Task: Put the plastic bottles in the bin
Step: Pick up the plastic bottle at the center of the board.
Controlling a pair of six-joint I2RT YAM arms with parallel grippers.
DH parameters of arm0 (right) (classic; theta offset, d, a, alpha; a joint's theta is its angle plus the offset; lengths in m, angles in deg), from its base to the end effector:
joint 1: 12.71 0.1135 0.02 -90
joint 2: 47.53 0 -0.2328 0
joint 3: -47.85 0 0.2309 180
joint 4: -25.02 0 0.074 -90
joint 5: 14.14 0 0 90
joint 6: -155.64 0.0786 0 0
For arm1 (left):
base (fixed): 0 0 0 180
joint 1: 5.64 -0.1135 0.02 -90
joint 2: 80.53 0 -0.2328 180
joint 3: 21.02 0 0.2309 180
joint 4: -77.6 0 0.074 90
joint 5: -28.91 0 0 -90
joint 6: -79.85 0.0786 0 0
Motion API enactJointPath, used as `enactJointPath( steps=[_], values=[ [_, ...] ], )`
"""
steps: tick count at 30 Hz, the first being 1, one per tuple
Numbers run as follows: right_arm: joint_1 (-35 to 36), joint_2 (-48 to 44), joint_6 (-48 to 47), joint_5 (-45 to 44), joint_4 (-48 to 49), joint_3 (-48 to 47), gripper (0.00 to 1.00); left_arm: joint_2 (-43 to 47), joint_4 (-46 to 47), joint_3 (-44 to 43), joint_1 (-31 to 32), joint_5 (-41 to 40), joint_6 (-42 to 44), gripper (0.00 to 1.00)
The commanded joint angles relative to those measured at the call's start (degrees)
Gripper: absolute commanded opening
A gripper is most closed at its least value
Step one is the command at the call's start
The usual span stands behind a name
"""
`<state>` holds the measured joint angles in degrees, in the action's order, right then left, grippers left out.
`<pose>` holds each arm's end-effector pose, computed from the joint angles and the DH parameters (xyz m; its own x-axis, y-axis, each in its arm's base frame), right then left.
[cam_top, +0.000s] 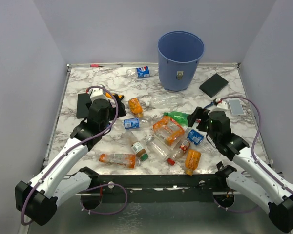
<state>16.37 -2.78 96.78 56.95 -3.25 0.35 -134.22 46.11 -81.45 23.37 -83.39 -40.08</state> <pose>0.2039 0.0843 0.2246 -0.4279 0.3218 -0.8446 0.0199 0.9376 0.3472 0.2285 -0.0926 0.2668 -0.3908 -0.3111 -0.8663 -0.0550 0.9474 -0.3154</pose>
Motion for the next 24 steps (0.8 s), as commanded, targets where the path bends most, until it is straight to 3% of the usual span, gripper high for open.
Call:
enactJointPath(
  steps=[1, 10, 21, 24],
  values=[
    [0.2, 2.2, -4.0, 6.1, -1.1, -3.6, 0.96, 1.1, 0.4, 0.7, 0.3, 2.5, 2.2, 0.99],
    [1.1, 7.8, -7.8, 9.1, -3.7, -8.4, 0.94, -1.0, 0.6, 0.3, 0.3, 4.0, 2.3, 0.99],
    [3.5, 12.1, 4.4, -2.2, -4.5, -5.3, 0.95, 2.5, 5.1, 3.6, 0.3, 5.5, 1.7, 0.99],
    [3.5, 15.4, 4.2, -0.7, -1.1, -5.3, 0.93, 4.5, 7.1, 5.3, 0.3, 6.8, 2.0, 0.99]
  ],
)
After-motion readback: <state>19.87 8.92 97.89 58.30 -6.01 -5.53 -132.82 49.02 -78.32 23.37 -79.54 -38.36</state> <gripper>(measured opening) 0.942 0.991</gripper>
